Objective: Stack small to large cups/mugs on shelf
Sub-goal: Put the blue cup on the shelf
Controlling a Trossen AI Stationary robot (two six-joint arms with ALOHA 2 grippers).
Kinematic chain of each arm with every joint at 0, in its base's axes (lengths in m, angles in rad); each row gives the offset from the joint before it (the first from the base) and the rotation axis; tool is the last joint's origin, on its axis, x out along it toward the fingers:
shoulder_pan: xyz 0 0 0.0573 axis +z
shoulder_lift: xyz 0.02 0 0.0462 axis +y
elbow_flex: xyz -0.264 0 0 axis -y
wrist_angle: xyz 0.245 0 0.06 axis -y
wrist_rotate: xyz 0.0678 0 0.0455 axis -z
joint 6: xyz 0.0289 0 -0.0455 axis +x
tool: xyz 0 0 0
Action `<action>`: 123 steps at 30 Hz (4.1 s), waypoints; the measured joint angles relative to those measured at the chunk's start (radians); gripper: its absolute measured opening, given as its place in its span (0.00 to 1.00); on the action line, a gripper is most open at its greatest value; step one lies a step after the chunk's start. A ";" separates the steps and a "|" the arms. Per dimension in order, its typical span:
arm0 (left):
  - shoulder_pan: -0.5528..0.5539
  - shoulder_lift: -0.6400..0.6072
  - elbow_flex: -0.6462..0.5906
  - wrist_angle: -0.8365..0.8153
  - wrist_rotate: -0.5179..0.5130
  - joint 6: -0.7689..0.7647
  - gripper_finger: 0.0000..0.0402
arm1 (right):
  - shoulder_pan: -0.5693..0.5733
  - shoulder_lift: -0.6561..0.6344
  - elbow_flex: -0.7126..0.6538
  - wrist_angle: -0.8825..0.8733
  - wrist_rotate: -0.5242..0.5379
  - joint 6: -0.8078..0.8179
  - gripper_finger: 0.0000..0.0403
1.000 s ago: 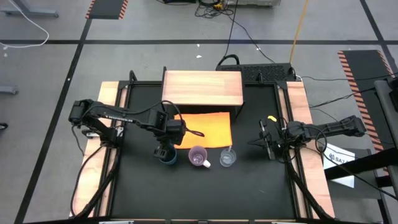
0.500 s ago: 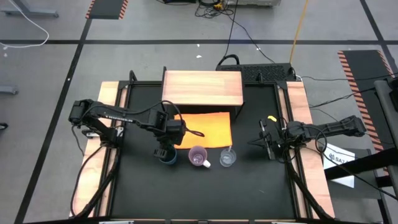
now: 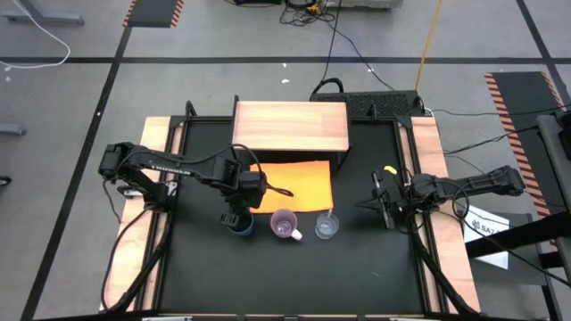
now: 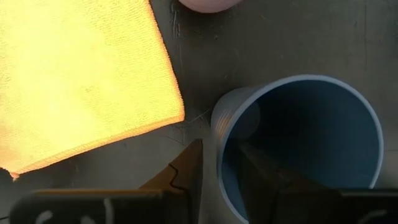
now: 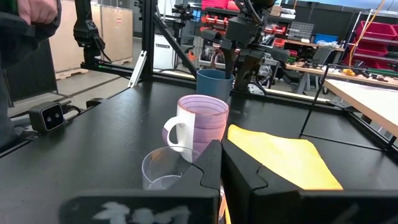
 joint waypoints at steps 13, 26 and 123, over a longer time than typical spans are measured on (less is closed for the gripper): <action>0.000 0.000 0.000 0.002 -0.003 0.017 0.03 | 0.000 0.000 0.000 0.000 0.000 0.000 0.00; 0.000 0.000 0.000 -0.002 0.002 0.012 0.01 | 0.000 0.000 0.000 0.000 0.000 -0.005 0.00; 0.119 -0.654 0.290 -0.523 -0.254 -0.208 0.00 | 0.000 0.000 0.000 -0.004 0.000 -0.023 0.00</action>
